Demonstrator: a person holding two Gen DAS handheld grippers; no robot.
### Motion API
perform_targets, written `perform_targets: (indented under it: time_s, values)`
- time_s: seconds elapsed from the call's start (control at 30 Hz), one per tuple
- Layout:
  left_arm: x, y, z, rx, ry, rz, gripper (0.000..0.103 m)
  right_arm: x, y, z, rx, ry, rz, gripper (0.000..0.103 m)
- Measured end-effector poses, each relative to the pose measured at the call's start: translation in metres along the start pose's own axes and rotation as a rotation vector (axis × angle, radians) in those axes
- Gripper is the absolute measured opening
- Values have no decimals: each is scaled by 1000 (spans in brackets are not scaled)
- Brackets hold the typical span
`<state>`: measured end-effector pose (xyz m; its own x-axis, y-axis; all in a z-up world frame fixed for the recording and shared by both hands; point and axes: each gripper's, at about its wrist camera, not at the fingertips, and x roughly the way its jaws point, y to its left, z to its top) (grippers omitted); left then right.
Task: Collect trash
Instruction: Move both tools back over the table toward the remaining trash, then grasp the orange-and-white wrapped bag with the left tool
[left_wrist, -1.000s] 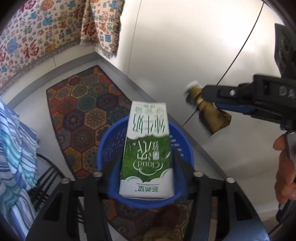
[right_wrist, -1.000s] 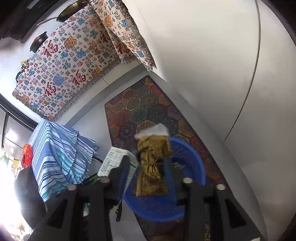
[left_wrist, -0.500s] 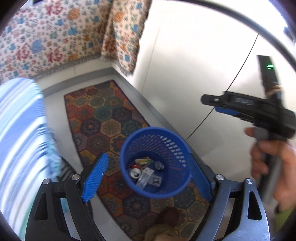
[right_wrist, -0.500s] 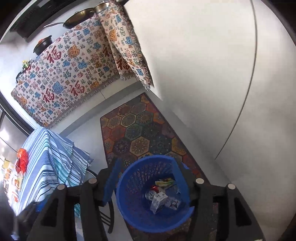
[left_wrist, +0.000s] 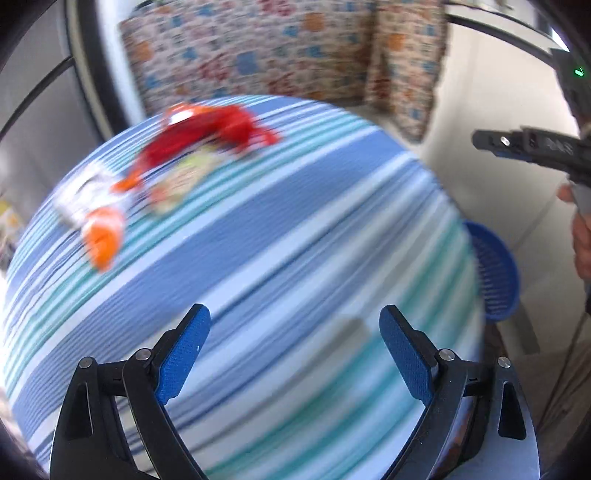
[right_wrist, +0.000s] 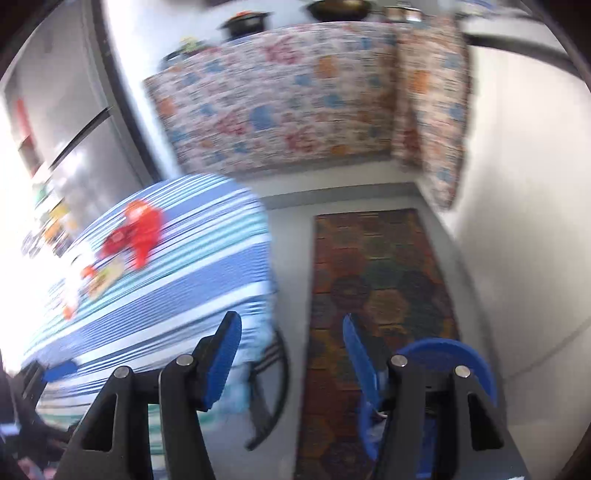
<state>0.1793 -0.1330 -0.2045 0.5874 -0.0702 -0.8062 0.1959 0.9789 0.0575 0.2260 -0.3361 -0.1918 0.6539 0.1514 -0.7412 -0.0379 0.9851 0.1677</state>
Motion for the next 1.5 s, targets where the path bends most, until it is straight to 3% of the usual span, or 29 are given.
perform_targets:
  time_s: [0.1,0.23,0.37,0.6,0.7,0.87,1.03,1.1,1.13,1.27,1.5]
  values:
    - [4,42,-6,-74,15,70,94,24,62,-2,-107,55,79,59]
    - [13,83,-10,-155,20,100,94,50,113,-7,-214,102,85,59]
    - [21,116,-12,-193,22,108,102,68,136,-12,-279,137,44,59]
    - [24,143,-10,-188,18,98,103,80,143,-10,-293,118,12,62]
    - [20,150,-6,-179,-5,68,99,81,144,-10,-289,110,11,63]
    - [24,158,28,-190,-65,-3,93,81,145,-10,-292,103,12,64]
    - [45,169,55,-221,-37,-45,79,82,146,-9,-288,100,10,65]
    - [52,168,59,-213,-22,-70,67,82,146,-9,-290,98,10,65]
    - [53,167,58,-204,-14,-72,48,82,146,-9,-290,99,11,65]
    - [34,162,43,-202,-38,-60,47,82,146,-9,-289,98,10,65]
    - [-13,175,-5,-270,-99,91,50,81,146,-10,-290,83,11,65]
